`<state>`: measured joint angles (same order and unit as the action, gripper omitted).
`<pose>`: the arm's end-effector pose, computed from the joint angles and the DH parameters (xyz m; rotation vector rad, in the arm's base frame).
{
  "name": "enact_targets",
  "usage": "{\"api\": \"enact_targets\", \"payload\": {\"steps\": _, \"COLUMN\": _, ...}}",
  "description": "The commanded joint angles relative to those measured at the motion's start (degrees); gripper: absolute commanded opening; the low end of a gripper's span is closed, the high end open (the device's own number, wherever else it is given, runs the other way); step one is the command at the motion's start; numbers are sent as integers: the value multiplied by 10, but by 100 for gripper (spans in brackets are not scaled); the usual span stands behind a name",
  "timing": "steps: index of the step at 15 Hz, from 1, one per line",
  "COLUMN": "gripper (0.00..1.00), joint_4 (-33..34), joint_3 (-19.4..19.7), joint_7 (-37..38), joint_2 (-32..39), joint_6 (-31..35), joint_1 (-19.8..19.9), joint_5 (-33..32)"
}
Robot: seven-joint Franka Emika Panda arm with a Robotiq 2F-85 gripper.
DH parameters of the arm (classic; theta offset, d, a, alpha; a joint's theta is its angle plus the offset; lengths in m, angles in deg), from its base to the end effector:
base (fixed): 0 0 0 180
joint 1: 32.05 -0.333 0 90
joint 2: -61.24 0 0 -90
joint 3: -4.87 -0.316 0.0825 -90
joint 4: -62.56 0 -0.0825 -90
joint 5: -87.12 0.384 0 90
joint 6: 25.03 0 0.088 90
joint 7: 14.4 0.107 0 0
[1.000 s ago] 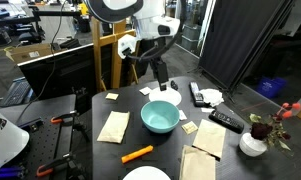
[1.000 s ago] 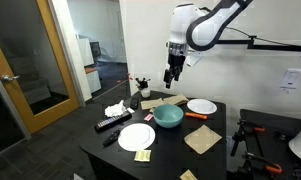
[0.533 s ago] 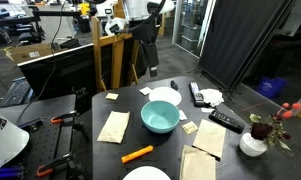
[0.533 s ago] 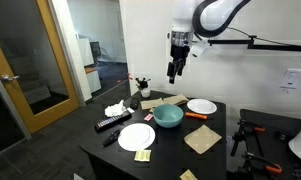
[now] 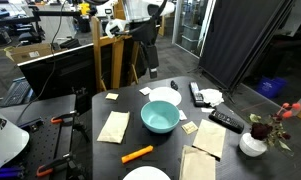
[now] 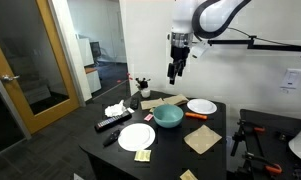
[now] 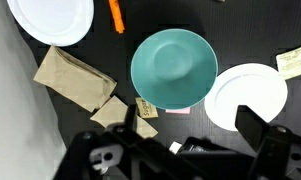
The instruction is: Move the bowl to the right
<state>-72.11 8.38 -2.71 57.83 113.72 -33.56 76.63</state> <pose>0.5075 -0.0186 0.3675 3.0154 -0.1647 0.2128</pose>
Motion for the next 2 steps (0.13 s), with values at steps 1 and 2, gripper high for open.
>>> {"api": "enact_targets", "payload": {"steps": 1, "gripper": 100, "joint_4": 1, "joint_3": -12, "joint_7": -1, "joint_2": 0, "joint_6": -1, "joint_1": 12, "joint_5": 1}}
{"api": "enact_targets", "payload": {"steps": 2, "gripper": 100, "joint_4": 1, "joint_3": -12, "joint_7": -1, "joint_2": 0, "joint_6": -1, "joint_1": 12, "joint_5": 1}}
